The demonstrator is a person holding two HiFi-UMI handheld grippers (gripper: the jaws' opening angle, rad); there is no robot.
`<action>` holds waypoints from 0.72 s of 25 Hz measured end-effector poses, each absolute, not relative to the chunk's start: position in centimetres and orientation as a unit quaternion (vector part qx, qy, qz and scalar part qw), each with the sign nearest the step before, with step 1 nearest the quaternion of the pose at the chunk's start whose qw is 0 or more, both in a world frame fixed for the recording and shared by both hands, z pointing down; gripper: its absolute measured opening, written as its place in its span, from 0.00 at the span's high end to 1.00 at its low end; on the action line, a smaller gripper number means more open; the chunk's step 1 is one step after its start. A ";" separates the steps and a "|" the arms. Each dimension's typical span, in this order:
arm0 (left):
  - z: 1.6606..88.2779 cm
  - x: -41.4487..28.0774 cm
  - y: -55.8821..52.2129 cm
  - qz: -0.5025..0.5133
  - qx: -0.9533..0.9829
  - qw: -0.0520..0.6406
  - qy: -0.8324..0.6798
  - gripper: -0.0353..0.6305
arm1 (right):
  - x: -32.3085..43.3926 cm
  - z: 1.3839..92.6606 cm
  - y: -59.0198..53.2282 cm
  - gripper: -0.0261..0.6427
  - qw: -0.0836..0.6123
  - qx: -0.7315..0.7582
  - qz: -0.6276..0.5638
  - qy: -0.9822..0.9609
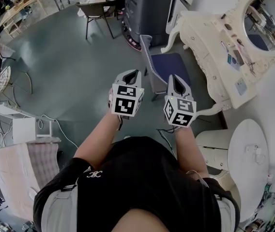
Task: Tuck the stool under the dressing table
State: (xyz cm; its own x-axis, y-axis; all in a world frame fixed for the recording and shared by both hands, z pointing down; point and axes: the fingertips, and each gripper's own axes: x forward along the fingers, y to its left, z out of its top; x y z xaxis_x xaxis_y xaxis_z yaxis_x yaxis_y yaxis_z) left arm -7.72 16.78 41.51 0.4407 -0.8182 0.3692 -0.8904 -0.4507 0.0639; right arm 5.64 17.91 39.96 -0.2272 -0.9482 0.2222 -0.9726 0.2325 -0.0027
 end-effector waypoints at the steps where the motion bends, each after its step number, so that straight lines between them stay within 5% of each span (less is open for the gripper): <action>1: 41.7 -7.9 16.7 0.147 0.840 0.126 -0.508 0.94 | 5.6 40.1 17.8 0.95 0.086 0.616 0.074 -0.780; 18: 45.6 -12.3 11.6 0.198 0.819 0.146 -0.519 0.94 | 4.4 43.9 12.5 0.95 0.119 0.610 0.104 -0.777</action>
State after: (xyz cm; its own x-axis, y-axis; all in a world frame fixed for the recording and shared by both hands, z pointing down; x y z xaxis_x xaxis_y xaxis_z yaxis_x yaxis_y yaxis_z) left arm -12.33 11.62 45.63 0.3833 -0.7923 0.4748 -0.9074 -0.4189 0.0334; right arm 4.41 12.47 43.94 -0.2279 -0.9226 0.3112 -0.9719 0.2348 -0.0157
